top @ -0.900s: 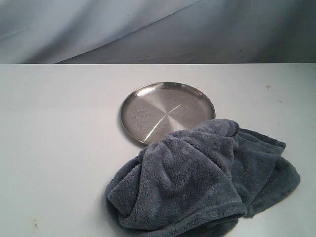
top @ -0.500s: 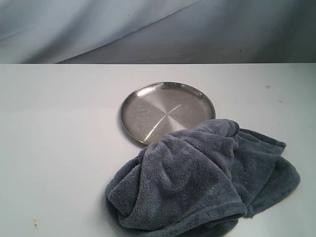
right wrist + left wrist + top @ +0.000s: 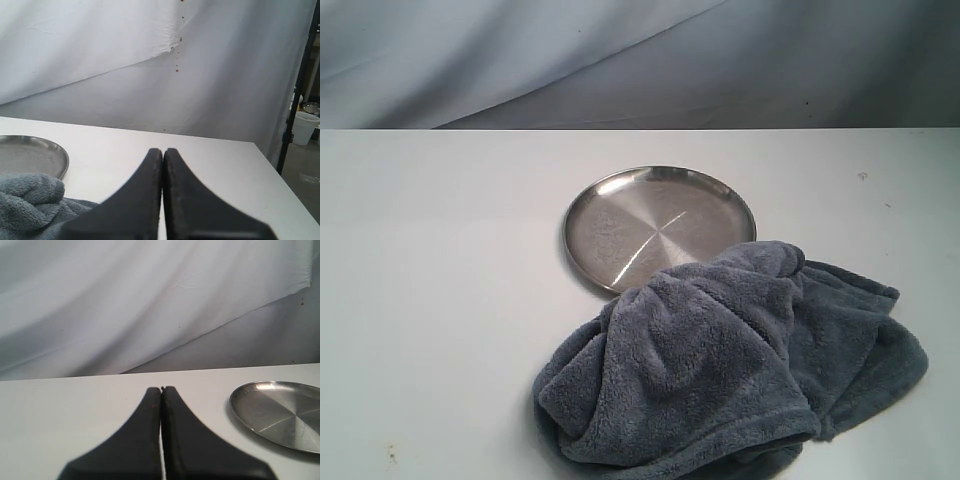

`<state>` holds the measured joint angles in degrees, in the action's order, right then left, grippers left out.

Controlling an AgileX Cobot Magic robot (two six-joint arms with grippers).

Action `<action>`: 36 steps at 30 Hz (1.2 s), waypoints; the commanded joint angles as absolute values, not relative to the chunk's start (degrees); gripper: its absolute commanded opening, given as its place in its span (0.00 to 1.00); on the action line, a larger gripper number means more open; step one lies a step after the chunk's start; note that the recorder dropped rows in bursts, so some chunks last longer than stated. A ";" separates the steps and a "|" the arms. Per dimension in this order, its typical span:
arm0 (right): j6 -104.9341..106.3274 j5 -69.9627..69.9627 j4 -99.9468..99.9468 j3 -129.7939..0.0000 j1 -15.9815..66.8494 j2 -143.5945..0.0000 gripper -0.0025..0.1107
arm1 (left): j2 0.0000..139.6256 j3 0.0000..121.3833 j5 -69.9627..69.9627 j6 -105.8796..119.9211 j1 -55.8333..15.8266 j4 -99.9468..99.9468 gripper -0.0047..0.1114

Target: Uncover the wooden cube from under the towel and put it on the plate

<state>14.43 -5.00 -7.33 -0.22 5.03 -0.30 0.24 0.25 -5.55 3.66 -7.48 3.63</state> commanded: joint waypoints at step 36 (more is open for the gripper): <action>18.92 -45.46 -4.50 -28.81 8.62 0.00 0.02 | 0.00 0.00 -4.94 3.52 -7.36 3.77 0.04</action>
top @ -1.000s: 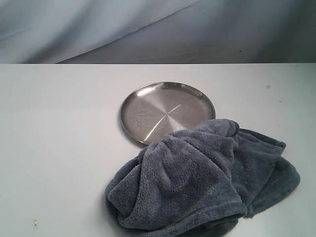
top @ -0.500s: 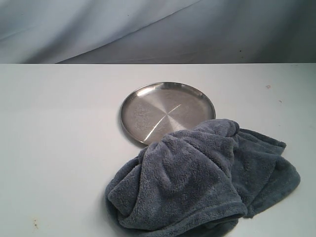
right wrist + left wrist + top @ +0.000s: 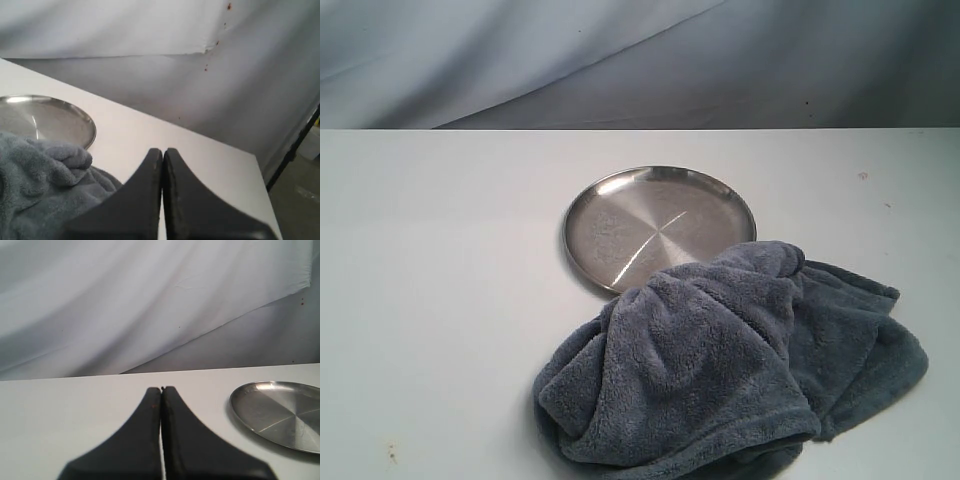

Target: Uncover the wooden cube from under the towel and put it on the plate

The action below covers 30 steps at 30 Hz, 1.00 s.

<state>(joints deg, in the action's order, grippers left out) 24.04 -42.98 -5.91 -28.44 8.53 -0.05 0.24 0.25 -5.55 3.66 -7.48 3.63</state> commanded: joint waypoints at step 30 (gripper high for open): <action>5.27 -49.79 -7.16 -40.48 25.39 -48.87 0.02 | 0.00 0.00 -4.94 3.52 -7.36 3.77 0.04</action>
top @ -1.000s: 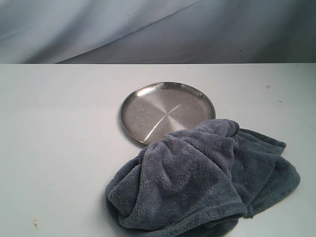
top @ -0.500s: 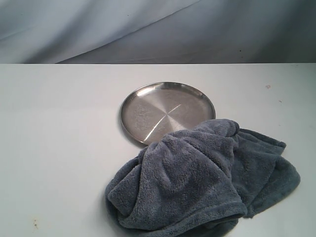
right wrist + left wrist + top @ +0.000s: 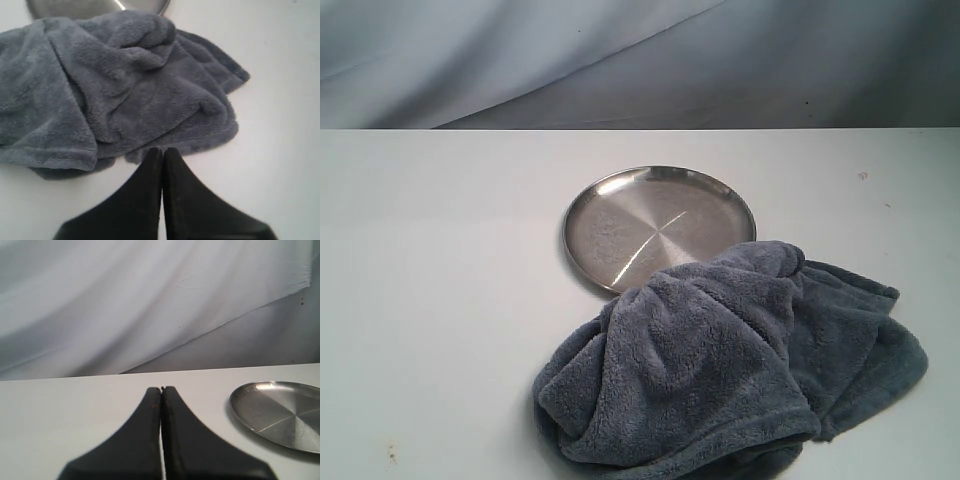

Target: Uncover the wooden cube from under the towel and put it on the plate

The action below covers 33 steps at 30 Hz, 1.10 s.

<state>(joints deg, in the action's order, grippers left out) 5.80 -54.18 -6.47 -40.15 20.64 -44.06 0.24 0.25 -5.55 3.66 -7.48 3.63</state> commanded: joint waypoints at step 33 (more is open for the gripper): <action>0.00 -47.30 0.47 -50.78 33.48 -78.28 0.02 | 0.00 0.00 -4.94 3.52 -7.36 3.77 0.04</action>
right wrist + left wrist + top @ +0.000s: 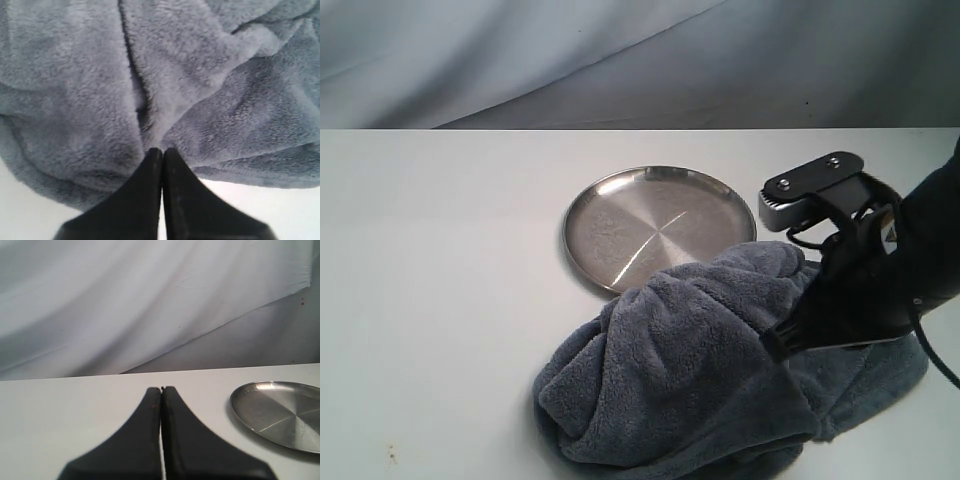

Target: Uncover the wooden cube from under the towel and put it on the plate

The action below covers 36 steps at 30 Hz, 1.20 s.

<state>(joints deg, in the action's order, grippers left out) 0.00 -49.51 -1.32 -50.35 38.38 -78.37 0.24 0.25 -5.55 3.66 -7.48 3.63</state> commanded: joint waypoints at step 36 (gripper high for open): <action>13.29 -54.24 -16.06 -74.47 54.35 -101.94 0.02 | 0.00 0.00 -4.94 3.52 -7.36 3.77 0.04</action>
<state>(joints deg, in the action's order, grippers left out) 12.32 -52.84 -16.10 -76.95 51.04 -103.08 0.24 0.25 -5.55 3.66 -7.48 3.63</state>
